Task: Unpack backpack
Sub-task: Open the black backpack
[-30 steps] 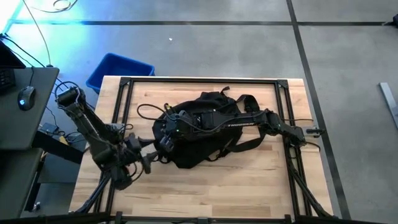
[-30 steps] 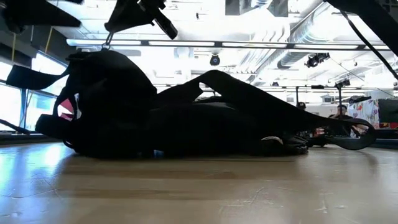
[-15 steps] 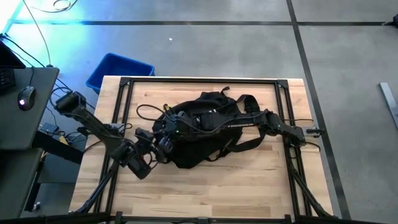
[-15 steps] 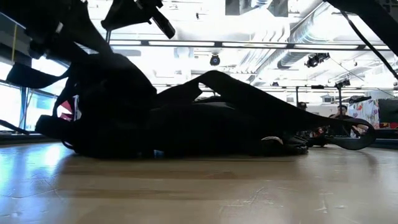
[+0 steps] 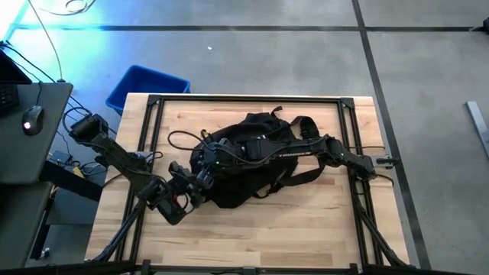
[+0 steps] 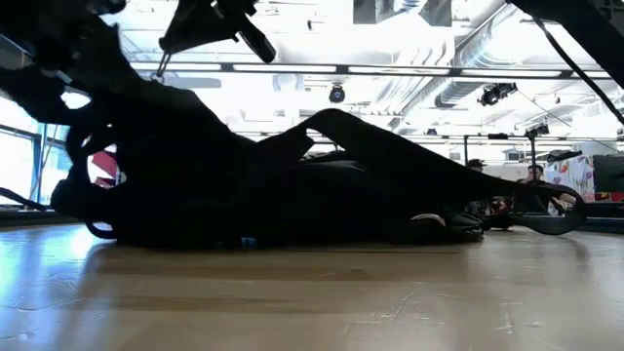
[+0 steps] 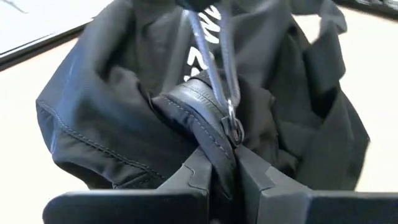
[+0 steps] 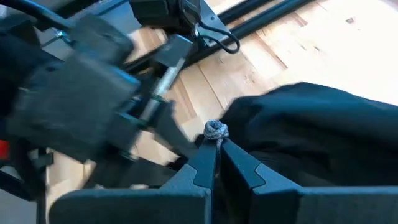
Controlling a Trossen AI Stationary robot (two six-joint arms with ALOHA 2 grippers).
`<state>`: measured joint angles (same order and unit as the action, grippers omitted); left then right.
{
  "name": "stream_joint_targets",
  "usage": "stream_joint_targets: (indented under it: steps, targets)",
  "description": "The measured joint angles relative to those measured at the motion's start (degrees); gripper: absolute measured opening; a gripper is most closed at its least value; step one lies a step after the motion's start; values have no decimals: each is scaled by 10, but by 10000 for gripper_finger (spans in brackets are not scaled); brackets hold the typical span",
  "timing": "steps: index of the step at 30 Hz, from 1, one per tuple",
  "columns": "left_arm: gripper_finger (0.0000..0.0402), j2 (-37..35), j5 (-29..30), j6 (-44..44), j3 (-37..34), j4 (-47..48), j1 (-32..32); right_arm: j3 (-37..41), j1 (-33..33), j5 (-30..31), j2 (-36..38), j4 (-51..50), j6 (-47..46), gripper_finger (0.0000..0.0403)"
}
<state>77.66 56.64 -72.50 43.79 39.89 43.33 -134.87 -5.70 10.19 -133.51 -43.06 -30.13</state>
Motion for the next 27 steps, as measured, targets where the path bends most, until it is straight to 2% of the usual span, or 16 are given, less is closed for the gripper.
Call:
stream_joint_targets:
  steps: [4,12,16,20,22,24,25,27]
  targets:
    - [6,-1,-7,-25,0,37,44,0,-1,-4,0,-13,7,0]
    - [5,-1,-52,-171,0,196,95,26,1,2,0,-21,17,0]
    - [4,0,-118,-195,-2,227,124,45,2,41,4,-58,-5,1]
    - [4,14,-142,-216,-2,229,168,48,8,96,3,-151,-16,1]
    - [4,27,-143,-230,-2,235,185,48,12,90,3,-172,-12,0]
    - [4,35,-142,-235,-2,236,197,48,14,74,3,-150,0,0]
    - [4,36,-140,-234,-2,235,199,49,14,57,3,-119,16,0]
    - [4,36,-132,-234,-1,233,200,49,12,-16,3,-27,56,0]
